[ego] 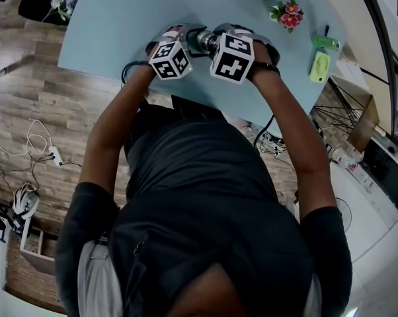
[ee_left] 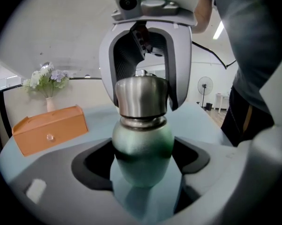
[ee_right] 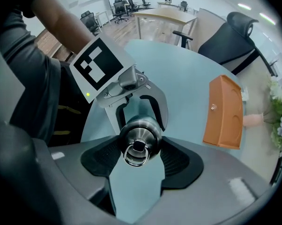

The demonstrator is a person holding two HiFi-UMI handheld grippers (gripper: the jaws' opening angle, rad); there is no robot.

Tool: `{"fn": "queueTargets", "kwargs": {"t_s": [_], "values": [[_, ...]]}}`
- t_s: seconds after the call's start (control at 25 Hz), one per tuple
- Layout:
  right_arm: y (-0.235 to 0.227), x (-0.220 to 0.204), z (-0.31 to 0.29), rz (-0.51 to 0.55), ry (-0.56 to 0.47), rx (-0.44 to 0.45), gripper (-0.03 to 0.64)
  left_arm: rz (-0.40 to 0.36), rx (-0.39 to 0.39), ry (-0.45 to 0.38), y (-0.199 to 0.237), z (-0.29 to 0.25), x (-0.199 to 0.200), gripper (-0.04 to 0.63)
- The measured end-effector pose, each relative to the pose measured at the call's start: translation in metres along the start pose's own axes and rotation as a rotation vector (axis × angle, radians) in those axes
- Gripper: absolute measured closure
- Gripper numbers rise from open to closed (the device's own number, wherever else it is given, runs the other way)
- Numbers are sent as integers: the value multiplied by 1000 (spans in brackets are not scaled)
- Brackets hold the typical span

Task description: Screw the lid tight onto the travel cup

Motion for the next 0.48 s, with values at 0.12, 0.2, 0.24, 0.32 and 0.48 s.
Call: {"fn": "queueTargets", "kwargs": {"t_s": [0.12, 0.2, 0.24, 0.32, 0.48], "values": [[-1, 1, -2, 11, 8, 5, 353, 2, 4, -7, 1, -3, 0, 169], [-1, 0, -2, 8, -1, 9, 353, 5, 6, -20, 2, -5, -1, 169], [-1, 0, -2, 6, -6, 9, 353, 6, 8, -30, 1, -6, -2, 169], [-1, -1, -2, 7, -21, 5, 353, 8, 12, -51, 1, -6, -3, 169], [-2, 1, -1, 13, -57, -16, 351, 14, 14, -66, 1, -6, -5, 170]]}}
Point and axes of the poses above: the fingertips, and each gripper's own axes: z backward along the fingers, y to its left, x out of its top, the point moved 9 cm from there along z, backward along the fingers, and after that the axes turned 3 degrees about z, right-handed, at the moved point
